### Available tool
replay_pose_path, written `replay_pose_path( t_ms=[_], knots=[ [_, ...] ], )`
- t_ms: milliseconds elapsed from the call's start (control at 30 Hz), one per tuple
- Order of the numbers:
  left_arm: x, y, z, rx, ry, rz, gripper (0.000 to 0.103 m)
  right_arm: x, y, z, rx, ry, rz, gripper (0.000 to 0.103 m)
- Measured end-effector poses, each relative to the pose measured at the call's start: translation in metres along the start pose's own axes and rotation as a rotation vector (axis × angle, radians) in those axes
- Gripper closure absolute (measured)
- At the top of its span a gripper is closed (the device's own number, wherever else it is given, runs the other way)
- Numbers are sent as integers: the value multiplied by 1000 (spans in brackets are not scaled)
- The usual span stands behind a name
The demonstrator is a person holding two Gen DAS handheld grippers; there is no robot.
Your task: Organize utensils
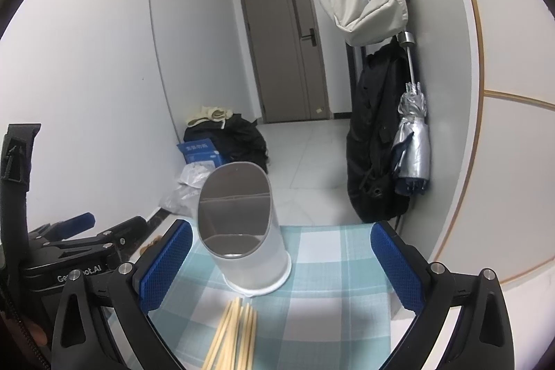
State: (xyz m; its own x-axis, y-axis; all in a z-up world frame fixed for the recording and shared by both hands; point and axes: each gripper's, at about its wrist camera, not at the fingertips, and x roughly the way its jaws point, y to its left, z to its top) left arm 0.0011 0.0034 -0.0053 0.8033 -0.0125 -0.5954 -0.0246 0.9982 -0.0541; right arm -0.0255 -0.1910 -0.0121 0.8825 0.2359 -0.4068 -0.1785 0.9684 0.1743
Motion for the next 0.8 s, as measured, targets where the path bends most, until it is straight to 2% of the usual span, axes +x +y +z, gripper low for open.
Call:
replay_pose_path(
  t_ms=[800],
  knots=[
    [-2, 0, 0, 8, -9, -1, 1, 1, 0, -3, -19, -17, -8, 0]
  ],
)
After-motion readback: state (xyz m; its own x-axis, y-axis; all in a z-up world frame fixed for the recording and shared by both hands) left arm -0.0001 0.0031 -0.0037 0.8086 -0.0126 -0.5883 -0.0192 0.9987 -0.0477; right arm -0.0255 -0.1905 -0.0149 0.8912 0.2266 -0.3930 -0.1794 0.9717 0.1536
